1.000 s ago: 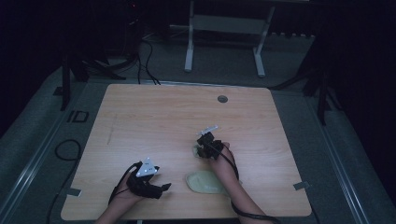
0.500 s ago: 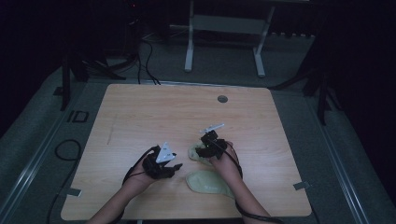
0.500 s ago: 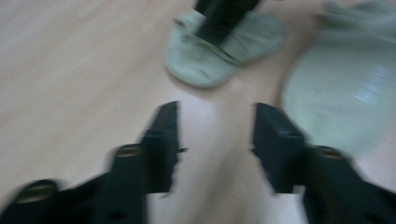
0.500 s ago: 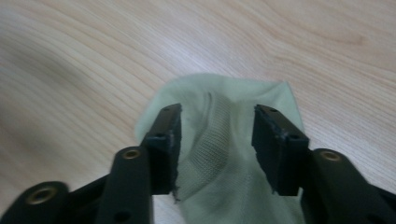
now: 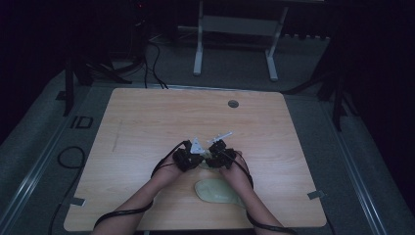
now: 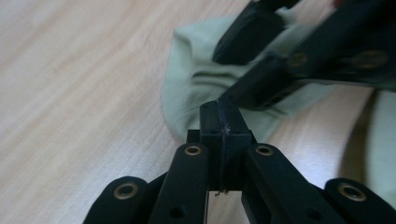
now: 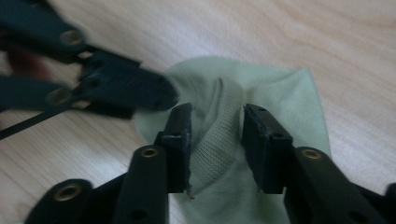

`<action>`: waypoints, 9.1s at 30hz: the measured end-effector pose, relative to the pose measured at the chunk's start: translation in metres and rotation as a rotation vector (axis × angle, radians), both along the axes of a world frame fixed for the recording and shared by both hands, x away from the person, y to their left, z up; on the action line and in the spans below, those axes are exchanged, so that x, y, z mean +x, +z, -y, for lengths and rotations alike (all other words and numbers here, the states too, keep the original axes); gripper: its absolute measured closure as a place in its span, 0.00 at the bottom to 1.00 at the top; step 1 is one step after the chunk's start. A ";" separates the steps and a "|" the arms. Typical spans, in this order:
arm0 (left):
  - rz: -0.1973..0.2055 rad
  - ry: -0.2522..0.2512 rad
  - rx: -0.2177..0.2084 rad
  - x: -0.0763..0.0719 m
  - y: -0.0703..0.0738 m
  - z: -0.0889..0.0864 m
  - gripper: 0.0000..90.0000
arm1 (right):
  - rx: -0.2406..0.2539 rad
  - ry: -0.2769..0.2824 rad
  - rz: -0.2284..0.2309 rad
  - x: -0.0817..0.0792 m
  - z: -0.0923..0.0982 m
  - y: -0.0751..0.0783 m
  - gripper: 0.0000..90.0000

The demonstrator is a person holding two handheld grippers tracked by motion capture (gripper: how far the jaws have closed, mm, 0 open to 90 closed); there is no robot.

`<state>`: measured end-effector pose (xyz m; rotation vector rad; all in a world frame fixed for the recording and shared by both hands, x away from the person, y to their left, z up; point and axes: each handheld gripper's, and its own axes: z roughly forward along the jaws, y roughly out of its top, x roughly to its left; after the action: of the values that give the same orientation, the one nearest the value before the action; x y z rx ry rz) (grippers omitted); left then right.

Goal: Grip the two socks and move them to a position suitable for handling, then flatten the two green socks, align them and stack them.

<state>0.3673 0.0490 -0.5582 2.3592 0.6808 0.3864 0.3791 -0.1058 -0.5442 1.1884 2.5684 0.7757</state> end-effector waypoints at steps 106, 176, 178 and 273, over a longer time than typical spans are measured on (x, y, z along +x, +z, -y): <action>-0.052 -0.044 -0.043 0.011 0.013 0.003 0.61 | 0.024 -0.121 -0.011 0.006 0.100 0.005 0.69; -0.229 -0.030 -0.004 -0.070 0.009 -0.004 0.70 | -0.059 0.039 0.007 -0.098 0.128 0.000 0.82; -0.246 -0.039 -0.012 -0.069 0.007 -0.003 0.80 | -0.060 0.041 0.005 -0.099 0.126 0.000 0.88; -0.109 0.165 0.076 0.023 0.013 0.020 0.99 | -0.023 0.010 -0.061 -0.005 0.100 0.005 1.00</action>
<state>0.3900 0.0287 -0.5451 2.4166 0.9317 0.3625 0.3744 -0.2063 -0.5390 1.2116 2.6264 0.7204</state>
